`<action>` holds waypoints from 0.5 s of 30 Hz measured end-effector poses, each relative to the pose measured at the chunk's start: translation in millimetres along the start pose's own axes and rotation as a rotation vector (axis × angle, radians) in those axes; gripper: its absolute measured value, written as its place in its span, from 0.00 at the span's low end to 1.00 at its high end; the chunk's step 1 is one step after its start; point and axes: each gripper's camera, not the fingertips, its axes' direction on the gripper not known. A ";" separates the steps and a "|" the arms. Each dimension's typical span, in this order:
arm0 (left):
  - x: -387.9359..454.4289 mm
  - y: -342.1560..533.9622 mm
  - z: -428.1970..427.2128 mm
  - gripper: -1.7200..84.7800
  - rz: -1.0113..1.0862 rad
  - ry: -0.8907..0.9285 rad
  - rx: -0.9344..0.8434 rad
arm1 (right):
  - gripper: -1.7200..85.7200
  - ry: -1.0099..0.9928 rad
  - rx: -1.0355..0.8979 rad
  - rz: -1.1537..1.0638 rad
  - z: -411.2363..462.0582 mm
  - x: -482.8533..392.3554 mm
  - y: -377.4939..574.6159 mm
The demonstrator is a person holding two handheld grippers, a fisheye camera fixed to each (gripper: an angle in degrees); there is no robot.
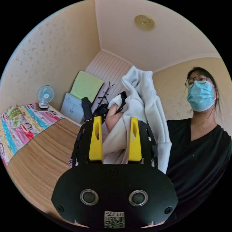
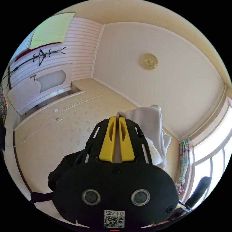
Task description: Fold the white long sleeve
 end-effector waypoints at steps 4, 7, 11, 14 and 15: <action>-2.3 11.6 -0.6 0.08 -0.045 0.113 -0.007 | 0.04 0.234 -0.128 0.051 -1.4 -17.4 -2.8; 3.4 20.4 -17.9 0.07 -0.032 0.208 0.058 | 0.04 0.379 -0.198 0.157 -9.9 -13.1 6.0; 20.4 34.3 -64.4 0.06 0.045 0.315 0.300 | 0.04 0.897 -0.087 0.365 -66.6 -27.4 15.7; 34.9 29.9 -94.4 0.06 0.028 0.211 0.386 | 0.05 1.510 -0.160 0.647 -98.2 -39.3 19.6; 40.1 27.6 -99.9 0.06 0.029 0.156 0.386 | 0.05 1.724 -0.211 0.749 -106.4 -43.6 20.8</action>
